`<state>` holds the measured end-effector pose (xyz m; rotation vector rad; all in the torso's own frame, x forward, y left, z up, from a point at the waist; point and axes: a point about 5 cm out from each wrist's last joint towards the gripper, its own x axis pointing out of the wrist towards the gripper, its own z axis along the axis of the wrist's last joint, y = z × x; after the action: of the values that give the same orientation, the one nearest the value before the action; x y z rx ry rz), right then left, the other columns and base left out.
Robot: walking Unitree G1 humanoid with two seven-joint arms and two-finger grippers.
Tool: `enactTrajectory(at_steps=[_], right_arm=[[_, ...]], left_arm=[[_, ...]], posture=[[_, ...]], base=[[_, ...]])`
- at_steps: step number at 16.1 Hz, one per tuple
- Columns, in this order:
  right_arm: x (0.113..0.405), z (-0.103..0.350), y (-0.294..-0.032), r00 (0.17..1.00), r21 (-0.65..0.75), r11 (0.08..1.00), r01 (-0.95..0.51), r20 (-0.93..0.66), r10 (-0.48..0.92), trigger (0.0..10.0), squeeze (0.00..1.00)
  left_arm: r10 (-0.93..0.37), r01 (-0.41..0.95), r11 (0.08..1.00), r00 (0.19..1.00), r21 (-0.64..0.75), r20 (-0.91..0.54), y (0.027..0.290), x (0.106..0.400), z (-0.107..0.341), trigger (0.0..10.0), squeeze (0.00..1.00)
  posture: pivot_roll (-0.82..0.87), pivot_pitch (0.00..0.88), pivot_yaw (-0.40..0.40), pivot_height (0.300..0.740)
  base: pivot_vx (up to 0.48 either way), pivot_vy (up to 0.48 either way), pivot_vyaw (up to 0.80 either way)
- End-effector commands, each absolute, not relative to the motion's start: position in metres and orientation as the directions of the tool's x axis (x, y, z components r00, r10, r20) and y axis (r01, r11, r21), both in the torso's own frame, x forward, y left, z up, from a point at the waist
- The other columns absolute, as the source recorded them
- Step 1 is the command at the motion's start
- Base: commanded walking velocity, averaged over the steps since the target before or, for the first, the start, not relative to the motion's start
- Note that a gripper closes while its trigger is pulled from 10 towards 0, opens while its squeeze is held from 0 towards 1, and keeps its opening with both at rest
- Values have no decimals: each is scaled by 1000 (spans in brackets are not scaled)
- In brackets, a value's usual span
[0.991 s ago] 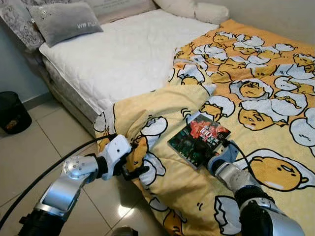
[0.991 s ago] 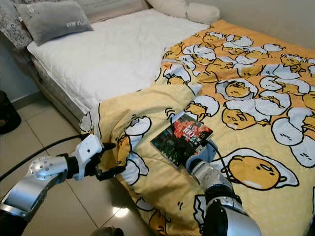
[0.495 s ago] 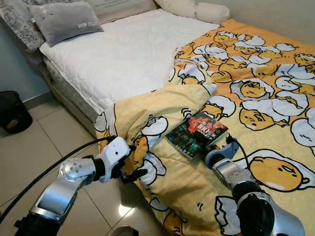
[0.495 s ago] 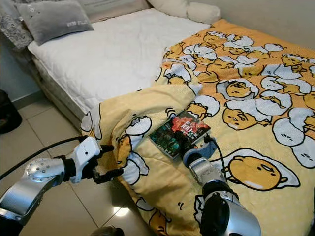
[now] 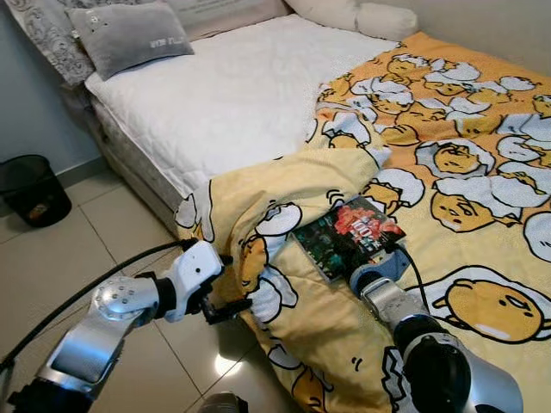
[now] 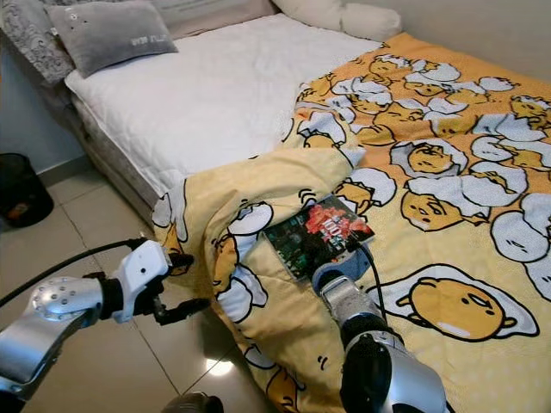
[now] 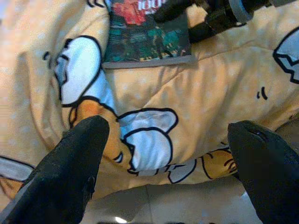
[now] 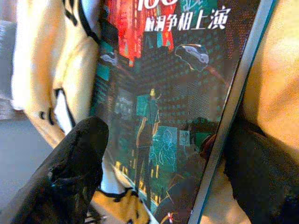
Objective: Clean up the room
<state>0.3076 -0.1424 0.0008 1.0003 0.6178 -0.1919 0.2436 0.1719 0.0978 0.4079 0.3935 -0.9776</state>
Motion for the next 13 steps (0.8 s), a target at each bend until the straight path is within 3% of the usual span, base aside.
enactTrajectory(at_steps=[1, 5, 8, 12, 13], right_arm=[[304, -4, -139, 782, 680, 579, 450, -613, 111, 10000, 0], [298, -11, -137, 751, 624, 618, 479, -655, 79, 10000, 0], [318, 12, -136, 864, 813, 407, 416, -493, 100, 10000, 0], [334, 34, -139, 940, 914, 285, 288, -327, 99, 10000, 0], [335, 35, -139, 941, 915, 283, 289, -326, 94, 9020, 0]], left_arm=[[-700, 844, 508, 519, 168, -491, 177, 243, 104, 10000, 976], [-689, 840, 513, 526, 177, -499, 181, 234, 108, 10000, 980], [-681, 831, 528, 538, 175, -498, 182, 230, 111, 10000, 980], [-675, 824, 541, 545, 169, -497, 185, 226, 113, 10000, 980], [-673, 823, 543, 546, 167, -499, 185, 224, 114, 10000, 976]], posture=[[263, 0, 60, 740], [304, 0, 63, 740], [325, 0, 61, 740], [343, 1, 54, 740], [345, 1, 53, 740]], base=[[0, 0, 0], [0, 0, 0], [0, 0, 0], [0, 0, 0], [0, 0, 0]])
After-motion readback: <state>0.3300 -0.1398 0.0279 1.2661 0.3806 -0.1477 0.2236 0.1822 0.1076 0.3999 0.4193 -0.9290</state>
